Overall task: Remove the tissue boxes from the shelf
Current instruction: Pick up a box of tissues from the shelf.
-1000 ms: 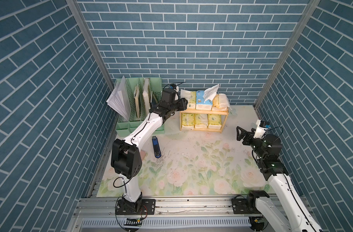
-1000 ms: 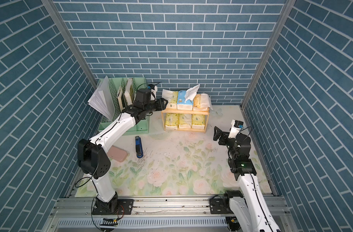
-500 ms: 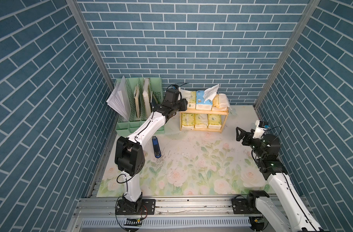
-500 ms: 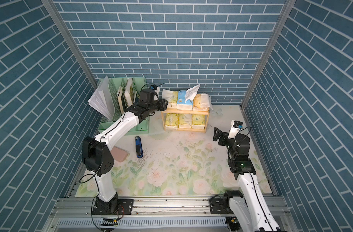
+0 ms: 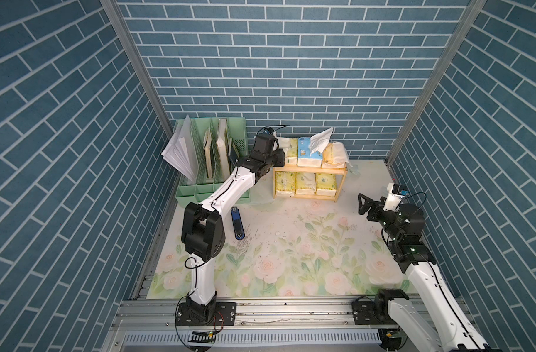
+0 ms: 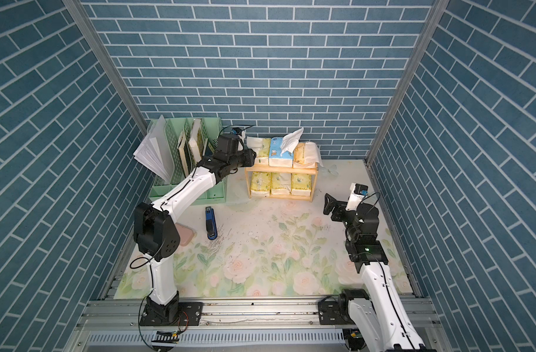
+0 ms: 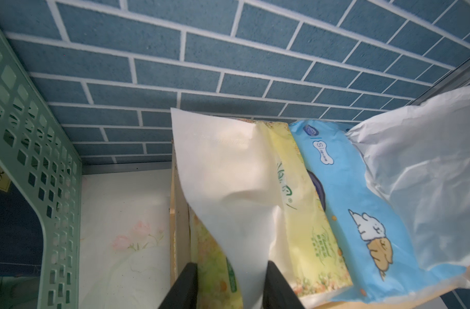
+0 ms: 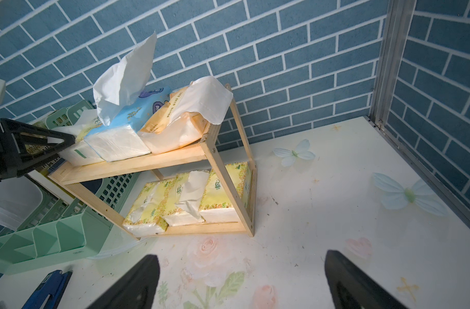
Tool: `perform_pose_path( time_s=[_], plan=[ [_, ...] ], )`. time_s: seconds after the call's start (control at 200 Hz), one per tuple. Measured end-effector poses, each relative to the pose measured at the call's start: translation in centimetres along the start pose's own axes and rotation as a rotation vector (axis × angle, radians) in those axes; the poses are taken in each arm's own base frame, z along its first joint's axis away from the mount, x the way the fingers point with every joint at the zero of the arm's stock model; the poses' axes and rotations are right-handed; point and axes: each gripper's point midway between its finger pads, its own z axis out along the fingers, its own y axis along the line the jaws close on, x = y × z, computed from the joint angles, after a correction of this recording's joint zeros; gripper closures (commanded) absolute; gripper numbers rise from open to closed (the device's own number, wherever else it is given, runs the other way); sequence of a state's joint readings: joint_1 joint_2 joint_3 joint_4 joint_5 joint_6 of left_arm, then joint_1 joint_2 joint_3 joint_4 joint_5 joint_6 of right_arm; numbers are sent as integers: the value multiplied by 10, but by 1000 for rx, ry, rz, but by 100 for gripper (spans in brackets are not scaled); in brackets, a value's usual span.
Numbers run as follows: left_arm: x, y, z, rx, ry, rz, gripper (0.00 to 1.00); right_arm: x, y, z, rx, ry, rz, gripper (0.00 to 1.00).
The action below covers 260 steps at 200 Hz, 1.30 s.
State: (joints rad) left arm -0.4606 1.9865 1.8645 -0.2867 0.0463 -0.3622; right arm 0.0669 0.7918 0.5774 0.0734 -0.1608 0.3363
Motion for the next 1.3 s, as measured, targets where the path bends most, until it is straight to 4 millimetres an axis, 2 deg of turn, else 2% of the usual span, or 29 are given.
perform_pose_path(
  time_s=[0.225,0.34,0.58,0.71,0.875,1.13,1.3],
  plan=[
    [0,0,1,0,-1,1,90,2,-2,2,6,8,2,0],
    [-1,-2,1,14,-4,4,100,3,-3,3,11,11,3,0],
    [-2,-9,-1,55,-2,-24,100,3,-4,3,19,9,3,0],
    [-4,-11,-8,62,-14,-33,100,3,-5,3,22,8,3,0],
    [-14,-21,-35,86,-52,-34,100,2,-6,3,29,6,3,0],
    [-45,-35,-92,125,-168,-31,100,5,-8,3,38,9,3,0],
    [-40,-32,-121,112,-195,-31,100,4,-8,2,38,6,3,0]
  ],
)
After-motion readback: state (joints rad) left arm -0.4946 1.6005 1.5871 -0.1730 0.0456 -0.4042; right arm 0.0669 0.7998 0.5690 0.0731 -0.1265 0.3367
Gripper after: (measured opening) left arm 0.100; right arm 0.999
